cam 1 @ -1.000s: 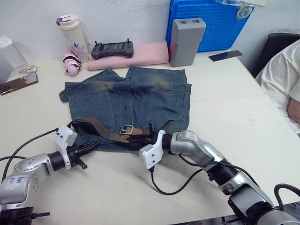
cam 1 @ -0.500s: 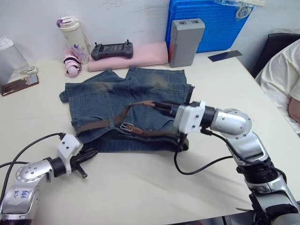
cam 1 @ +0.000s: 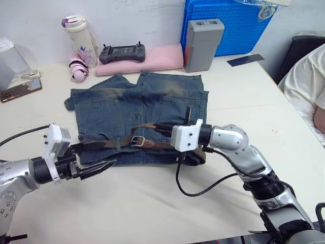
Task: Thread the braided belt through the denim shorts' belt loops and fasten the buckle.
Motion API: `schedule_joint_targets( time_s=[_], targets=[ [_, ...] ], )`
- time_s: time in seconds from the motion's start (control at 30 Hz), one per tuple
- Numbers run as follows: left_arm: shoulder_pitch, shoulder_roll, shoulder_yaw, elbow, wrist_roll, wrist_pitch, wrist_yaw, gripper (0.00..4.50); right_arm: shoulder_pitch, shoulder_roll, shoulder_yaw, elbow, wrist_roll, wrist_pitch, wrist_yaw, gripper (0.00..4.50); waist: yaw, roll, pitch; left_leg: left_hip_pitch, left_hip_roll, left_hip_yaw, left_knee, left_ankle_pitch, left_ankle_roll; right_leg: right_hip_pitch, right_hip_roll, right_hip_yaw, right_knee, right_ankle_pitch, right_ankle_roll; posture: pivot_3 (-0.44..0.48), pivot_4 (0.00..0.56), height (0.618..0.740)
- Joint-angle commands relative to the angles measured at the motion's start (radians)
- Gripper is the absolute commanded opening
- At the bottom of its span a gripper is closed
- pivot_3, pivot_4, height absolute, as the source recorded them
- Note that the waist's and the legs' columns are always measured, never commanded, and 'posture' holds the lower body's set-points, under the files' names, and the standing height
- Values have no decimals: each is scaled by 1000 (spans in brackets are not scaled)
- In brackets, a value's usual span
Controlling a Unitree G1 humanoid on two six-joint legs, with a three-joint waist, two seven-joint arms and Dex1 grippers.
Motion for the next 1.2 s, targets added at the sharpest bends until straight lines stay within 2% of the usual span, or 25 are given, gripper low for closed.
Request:
schedule_joint_targets(
  time_s=[0.03, 0.13, 0.23, 0.47, 0.67, 0.77, 0.83, 0.87, 1.0, 1.03, 1.2],
  targets=[
    [-59, -33, -130, 55, 203, -139, 89, 4049, -26, 18, -13, -17, 2, -24, -13, 0, -1, 0, 0, 0, 0, 0, 0, 0, 0, 0, 0, 0, 0, 0, 0, 0, 150, 676],
    [-110, -95, -203, 137, 310, -234, 145, 4049, -32, 29, -17, -20, 4, -22, -16, 0, -3, 0, 0, 0, 0, 1, 0, 0, 0, 0, 0, 1, 0, 0, 0, 0, 150, 676],
    [-130, -147, -240, 192, 347, -293, 139, 4049, -32, 32, -19, -31, 4, -15, -13, 0, -5, 0, 0, 0, 0, 1, -1, 0, 0, -1, 1, 1, 0, 0, 0, 0, 150, 676],
    [-197, -233, -271, 238, 323, -294, 135, 4049, -25, 33, -16, -67, 4, 13, -9, 0, -1, -1, 0, -1, 0, 0, 1, 0, 0, -1, 0, 0, 0, 0, 0, 0, 150, 676],
    [-226, -254, -281, 233, 323, -276, 127, 4049, -19, 34, -12, -77, -4, 26, -13, 0, -5, -1, 0, -1, 0, 0, 1, 0, 0, -2, 0, 0, 0, 0, 0, 0, 150, 676],
    [-223, -247, -276, 237, 320, -276, 112, 3365, -18, 37, -13, -80, -6, 29, -14, 0, -4, -1, 0, -1, 0, 0, 1, 0, 0, -2, 0, -1, 0, 0, 0, 0, 150, 676],
    [-219, -243, -273, 235, 320, -277, 106, 2415, -17, 38, -13, -80, -6, 30, -14, 0, -3, -1, 0, -1, 0, 0, 1, 0, 0, -2, 0, -1, 0, 0, 0, 0, 150, 676],
    [-219, -243, -271, 233, 320, -276, 106, 2163, -17, 38, -13, -81, -6, 31, -13, 0, -3, -1, 0, -1, 0, 0, 1, 0, 0, -1, 0, -1, 0, 0, 0, 0, 150, 676],
    [-225, -247, -266, 232, 324, -279, 115, 308, -14, 37, -11, -85, 0, 43, -4, 0, -3, -1, 0, -1, 0, 0, 1, 0, 0, -1, 0, -1, 0, 0, 0, 0, 150, 676],
    [-228, -249, -267, 231, 325, -278, 120, 40, -12, 36, -10, -87, 3, 47, 0, 0, -3, -1, 0, -1, 0, 0, 1, 0, 0, -2, 0, -1, 0, 0, 0, 0, 150, 676],
    [-235, -252, -259, 219, 320, -273, 138, 40, -6, 38, -17, -101, 20, 95, 12, 0, -2, -1, 0, -1, 0, 0, 1, 0, 0, -1, 0, -1, 0, 0, 0, 0, 150, 676]
  ],
)
